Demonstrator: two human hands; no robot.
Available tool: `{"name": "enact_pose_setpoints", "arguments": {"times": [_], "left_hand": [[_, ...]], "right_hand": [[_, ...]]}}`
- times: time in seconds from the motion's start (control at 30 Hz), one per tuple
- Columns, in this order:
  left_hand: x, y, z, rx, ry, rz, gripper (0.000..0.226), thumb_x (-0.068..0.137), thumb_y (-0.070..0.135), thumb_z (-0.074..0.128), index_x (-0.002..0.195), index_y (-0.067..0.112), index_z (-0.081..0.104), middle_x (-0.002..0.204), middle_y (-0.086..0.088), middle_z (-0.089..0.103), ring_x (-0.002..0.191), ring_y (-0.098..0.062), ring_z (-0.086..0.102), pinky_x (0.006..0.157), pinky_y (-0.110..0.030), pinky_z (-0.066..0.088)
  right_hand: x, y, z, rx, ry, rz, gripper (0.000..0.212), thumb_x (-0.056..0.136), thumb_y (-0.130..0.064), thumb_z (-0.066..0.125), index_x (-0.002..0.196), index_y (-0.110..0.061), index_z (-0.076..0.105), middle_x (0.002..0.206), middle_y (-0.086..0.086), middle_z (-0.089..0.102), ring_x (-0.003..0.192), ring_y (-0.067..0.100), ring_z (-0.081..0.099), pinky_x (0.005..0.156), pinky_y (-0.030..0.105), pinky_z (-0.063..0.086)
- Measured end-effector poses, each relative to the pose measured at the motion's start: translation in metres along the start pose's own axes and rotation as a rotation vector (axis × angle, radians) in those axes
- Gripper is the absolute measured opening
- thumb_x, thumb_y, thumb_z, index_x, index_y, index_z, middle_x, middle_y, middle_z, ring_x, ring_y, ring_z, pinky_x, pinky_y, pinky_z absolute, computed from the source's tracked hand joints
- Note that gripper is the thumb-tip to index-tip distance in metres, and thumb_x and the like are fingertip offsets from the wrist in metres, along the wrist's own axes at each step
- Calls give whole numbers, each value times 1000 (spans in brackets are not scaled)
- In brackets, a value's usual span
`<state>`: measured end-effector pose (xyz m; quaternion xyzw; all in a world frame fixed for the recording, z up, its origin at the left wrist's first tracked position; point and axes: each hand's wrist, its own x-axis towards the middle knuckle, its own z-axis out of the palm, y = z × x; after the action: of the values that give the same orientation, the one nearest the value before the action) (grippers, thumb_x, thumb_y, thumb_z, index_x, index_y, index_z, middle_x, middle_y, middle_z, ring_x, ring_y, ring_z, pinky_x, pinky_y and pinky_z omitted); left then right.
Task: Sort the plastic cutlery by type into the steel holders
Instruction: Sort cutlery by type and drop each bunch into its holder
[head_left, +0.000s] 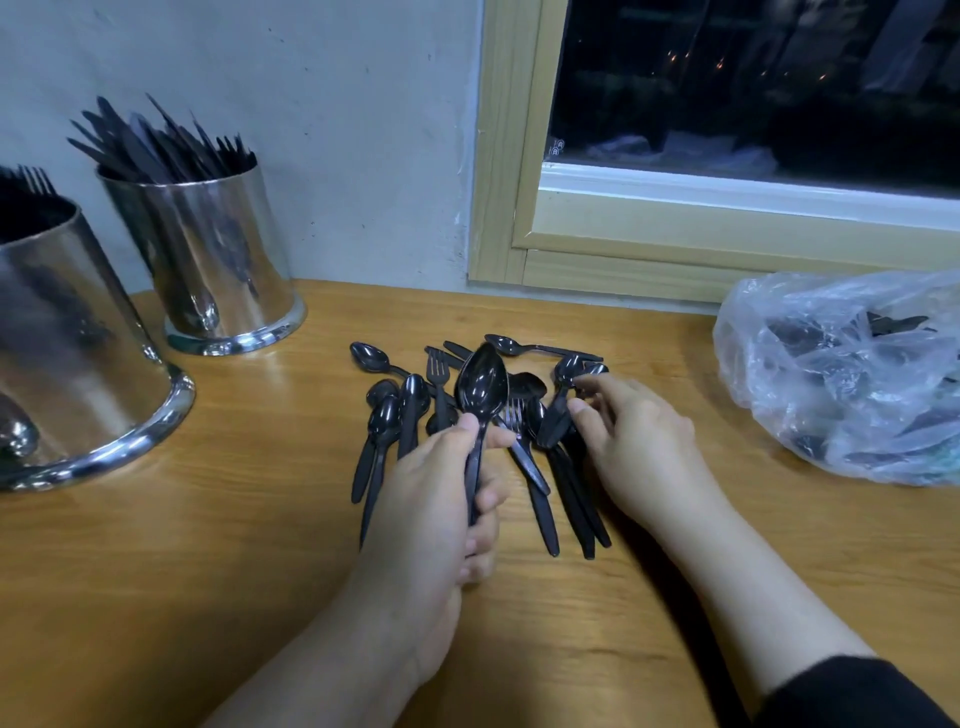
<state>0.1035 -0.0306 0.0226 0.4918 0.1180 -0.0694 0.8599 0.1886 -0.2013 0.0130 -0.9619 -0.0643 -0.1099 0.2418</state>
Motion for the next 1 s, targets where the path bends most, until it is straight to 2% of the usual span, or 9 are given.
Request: {"name": "enact_pose_setpoints", "arguments": {"times": [0.1, 0.2, 0.33, 0.43, 0.57, 0.67, 0.77, 0.87, 1.0], "left_hand": [[5, -6, -3, 50, 14, 26, 41, 103, 43, 50, 108, 4, 62, 56, -4, 41, 31, -10, 30, 36, -13, 28], [6, -10, -4, 115, 43, 88, 60, 81, 52, 56, 111, 1, 64, 58, -2, 43, 35, -9, 32, 38, -16, 27], [5, -11, -4, 183, 82, 102, 40, 95, 44, 61, 81, 7, 62, 51, 2, 43, 35, -7, 34, 37, -17, 28], [11, -14, -5, 118, 88, 89, 42, 97, 41, 58, 106, 1, 67, 59, -4, 43, 39, -11, 32, 41, -20, 26], [11, -15, -3, 105, 82, 115, 46, 81, 51, 58, 105, 13, 70, 62, -5, 41, 42, -14, 30, 46, -25, 22], [10, -15, -3, 119, 85, 121, 51, 81, 51, 58, 102, 6, 68, 63, -6, 42, 44, -15, 30, 48, -27, 22], [6, -13, -4, 134, 82, 142, 44, 86, 50, 58, 99, 8, 68, 63, -7, 41, 43, -16, 30, 47, -29, 22], [2, -9, -2, 109, 103, 124, 40, 105, 38, 51, 98, 0, 63, 59, -6, 43, 39, -15, 32, 42, -25, 24], [-2, -2, 3, 39, 155, 89, 37, 109, 35, 44, 106, 8, 69, 57, -1, 44, 39, -12, 30, 38, -20, 24]], "right_hand": [[12, -4, 4, -96, -75, 47, 39, 102, -54, 36, 136, -40, 49, 121, 1, 58, 118, 27, 52, 93, 47, 37], [22, -10, 10, -118, -101, 85, 42, 102, -58, 31, 134, -41, 51, 117, 2, 57, 116, 28, 51, 88, 45, 30], [28, -19, 16, -103, -72, 125, 32, 100, -55, 42, 118, -37, 60, 102, -3, 52, 110, 26, 53, 83, 42, 27], [28, -19, 16, -46, -53, 147, 21, 98, -46, 52, 112, -35, 64, 100, -4, 57, 106, 25, 55, 82, 40, 27], [26, -19, 13, 25, -44, 144, 18, 98, -35, 57, 110, -30, 69, 98, -3, 65, 108, 26, 58, 83, 37, 27], [25, -20, 10, 77, -21, 148, 19, 97, -30, 59, 111, -28, 72, 107, -1, 71, 111, 26, 58, 88, 36, 29], [25, -15, 8, 171, 40, 148, 21, 96, -24, 60, 112, -24, 73, 105, -1, 72, 109, 24, 61, 98, 35, 41], [25, -13, 4, 315, 179, 118, 21, 96, -20, 61, 112, -22, 74, 102, -6, 71, 101, 14, 62, 81, 11, 39], [14, -24, -9, 640, 304, 64, 17, 95, -18, 67, 109, -24, 76, 101, -19, 73, 99, -7, 64, 81, 3, 41]]}}
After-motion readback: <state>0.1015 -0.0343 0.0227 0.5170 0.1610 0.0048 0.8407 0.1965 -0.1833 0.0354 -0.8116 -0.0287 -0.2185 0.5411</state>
